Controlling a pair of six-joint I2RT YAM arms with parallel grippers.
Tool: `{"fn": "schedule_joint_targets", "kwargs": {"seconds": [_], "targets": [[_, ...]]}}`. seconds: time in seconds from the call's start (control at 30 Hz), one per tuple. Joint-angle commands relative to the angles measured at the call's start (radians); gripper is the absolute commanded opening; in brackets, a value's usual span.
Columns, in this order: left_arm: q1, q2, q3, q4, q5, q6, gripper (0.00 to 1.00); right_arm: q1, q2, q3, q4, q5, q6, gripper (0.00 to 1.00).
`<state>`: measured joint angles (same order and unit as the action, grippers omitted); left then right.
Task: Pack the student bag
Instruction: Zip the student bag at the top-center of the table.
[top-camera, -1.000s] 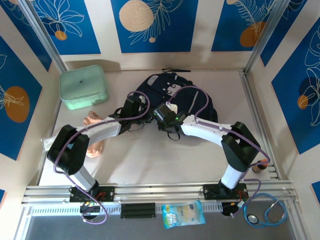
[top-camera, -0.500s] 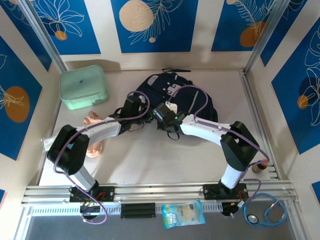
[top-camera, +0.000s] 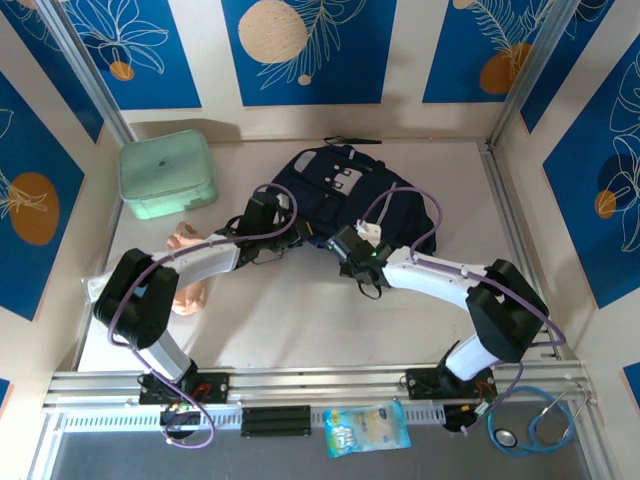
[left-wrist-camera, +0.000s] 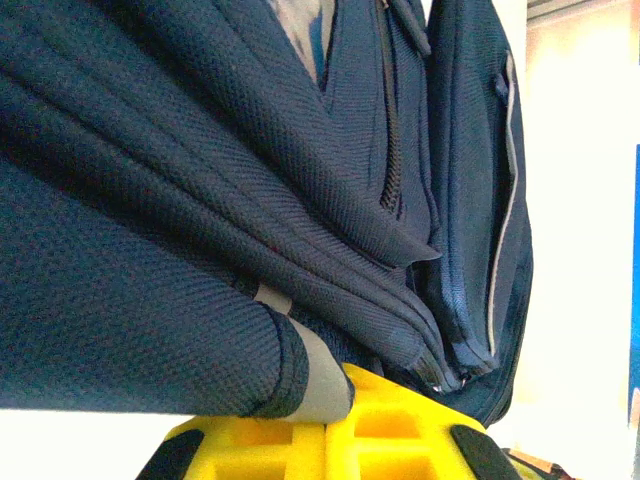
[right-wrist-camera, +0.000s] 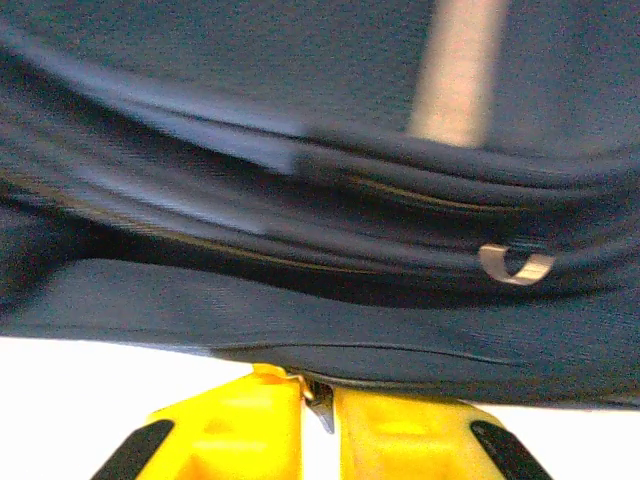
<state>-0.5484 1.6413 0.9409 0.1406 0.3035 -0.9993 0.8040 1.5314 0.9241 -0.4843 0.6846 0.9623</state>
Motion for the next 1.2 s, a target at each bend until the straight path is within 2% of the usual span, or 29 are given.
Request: {"fn": "schedule_joint_targets", "kwargs": {"seconds": [0.0, 0.13, 0.3, 0.53, 0.77, 1.07, 1.17], "targets": [[0.035, -0.009, 0.006, 0.056, 0.001, 0.027, 0.0, -0.013, 0.007, -0.023, -0.178, 0.137, 0.089, 0.17], [0.036, -0.006, 0.013, 0.068, 0.015, 0.014, 0.0, -0.001, 0.044, 0.023, -0.139, 0.151, 0.035, 0.21], [0.036, -0.005, 0.019, 0.06, 0.019, 0.01, 0.0, 0.044, 0.102, 0.081, -0.112, 0.235, -0.024, 0.24], [0.036, -0.005, 0.022, 0.063, 0.025, 0.008, 0.0, 0.047, 0.128, 0.074, -0.069, 0.21, -0.055, 0.24], [0.052, 0.001, 0.041, 0.03, 0.005, 0.048, 0.0, 0.046, 0.091, 0.026, -0.04, 0.173, -0.084, 0.11], [0.144, 0.033, 0.076, -0.016, -0.012, 0.115, 0.0, 0.012, -0.084, -0.131, -0.097, 0.149, 0.005, 0.12], [0.168, 0.062, 0.09, -0.012, 0.006, 0.124, 0.0, -0.006, -0.098, -0.143, -0.091, 0.105, -0.012, 0.07]]}}
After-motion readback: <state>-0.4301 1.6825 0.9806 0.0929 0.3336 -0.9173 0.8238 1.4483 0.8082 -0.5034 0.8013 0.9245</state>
